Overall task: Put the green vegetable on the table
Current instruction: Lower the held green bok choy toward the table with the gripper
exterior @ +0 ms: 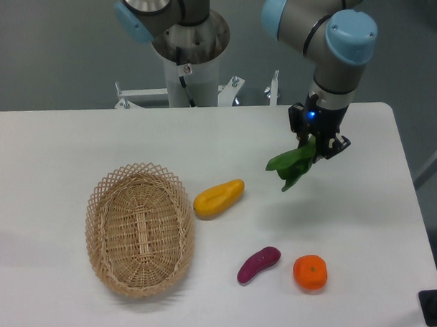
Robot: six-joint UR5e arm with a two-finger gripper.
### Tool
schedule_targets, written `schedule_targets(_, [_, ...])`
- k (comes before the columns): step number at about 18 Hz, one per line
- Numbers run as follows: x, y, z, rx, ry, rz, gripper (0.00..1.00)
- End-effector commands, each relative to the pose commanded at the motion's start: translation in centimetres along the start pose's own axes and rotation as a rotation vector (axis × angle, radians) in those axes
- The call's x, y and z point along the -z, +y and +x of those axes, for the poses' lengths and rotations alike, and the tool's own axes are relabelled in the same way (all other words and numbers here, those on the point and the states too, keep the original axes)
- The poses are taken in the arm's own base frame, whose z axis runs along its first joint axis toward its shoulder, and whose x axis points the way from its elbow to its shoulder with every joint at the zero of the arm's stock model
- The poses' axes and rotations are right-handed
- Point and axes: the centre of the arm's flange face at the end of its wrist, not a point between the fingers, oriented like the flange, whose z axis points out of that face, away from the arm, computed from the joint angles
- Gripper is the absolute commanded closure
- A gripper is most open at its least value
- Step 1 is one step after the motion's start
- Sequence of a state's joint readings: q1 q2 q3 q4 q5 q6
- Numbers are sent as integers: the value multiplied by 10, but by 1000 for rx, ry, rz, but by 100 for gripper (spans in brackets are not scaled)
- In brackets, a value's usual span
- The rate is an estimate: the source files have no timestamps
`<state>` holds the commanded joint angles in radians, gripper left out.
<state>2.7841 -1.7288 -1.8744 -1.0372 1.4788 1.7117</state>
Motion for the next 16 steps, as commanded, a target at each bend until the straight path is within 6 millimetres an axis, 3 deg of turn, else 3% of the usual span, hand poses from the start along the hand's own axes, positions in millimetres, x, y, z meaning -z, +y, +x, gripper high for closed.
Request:
schedule_targets(4, [-18,21,0,-49,-29,-10,54])
schedule_targets(6, [-25,42,-3,-67,-40,-15,54])
schedule_targets(10, [-63,67,-21,-122,-39,-20,54])
schedule_targets(16, [-77,68,-22,-124,-39,-20,54])
